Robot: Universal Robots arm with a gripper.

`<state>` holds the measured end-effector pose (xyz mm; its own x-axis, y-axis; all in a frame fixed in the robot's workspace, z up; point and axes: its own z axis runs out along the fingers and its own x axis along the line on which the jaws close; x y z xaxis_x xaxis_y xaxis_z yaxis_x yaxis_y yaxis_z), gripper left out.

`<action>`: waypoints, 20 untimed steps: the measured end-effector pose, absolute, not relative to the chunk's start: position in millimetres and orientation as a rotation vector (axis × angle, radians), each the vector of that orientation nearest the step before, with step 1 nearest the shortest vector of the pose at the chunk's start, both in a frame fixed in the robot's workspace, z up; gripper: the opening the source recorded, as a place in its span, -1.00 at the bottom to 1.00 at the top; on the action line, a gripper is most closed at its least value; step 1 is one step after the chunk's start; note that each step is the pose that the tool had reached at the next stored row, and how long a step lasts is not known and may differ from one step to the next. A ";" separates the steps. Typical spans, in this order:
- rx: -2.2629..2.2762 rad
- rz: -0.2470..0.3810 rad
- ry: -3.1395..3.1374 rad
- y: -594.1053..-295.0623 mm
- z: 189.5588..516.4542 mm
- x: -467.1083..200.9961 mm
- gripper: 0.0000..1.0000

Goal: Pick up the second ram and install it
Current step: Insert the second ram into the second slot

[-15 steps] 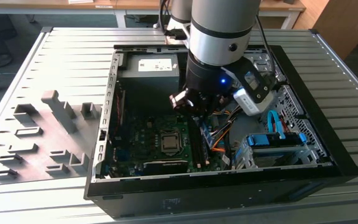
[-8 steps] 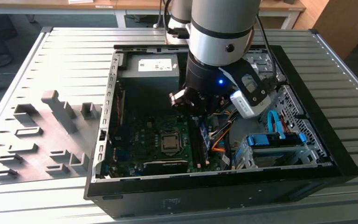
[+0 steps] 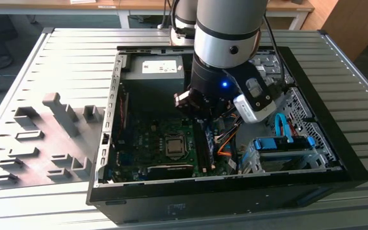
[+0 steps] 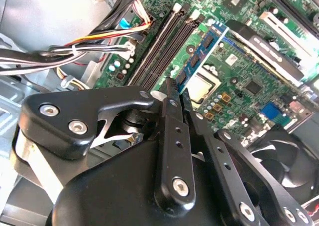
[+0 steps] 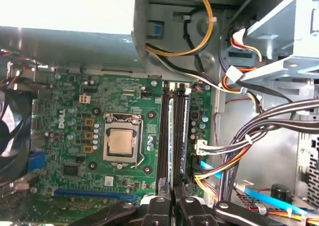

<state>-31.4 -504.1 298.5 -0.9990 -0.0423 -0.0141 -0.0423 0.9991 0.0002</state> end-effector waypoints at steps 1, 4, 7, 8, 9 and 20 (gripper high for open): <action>-0.053 0.001 3.127 -504.1 298.4 -31.4 -0.72; -0.019 0.000 3.127 -504.1 298.3 -31.4 -0.72; 0.014 0.000 3.127 -504.1 298.1 -31.4 -0.72; 0.023 0.000 3.127 -504.1 298.1 -31.4 -0.72; 0.028 0.000 3.127 -504.1 298.1 -31.4 -0.72; 0.030 0.000 3.127 -504.1 294.5 -31.4 -0.72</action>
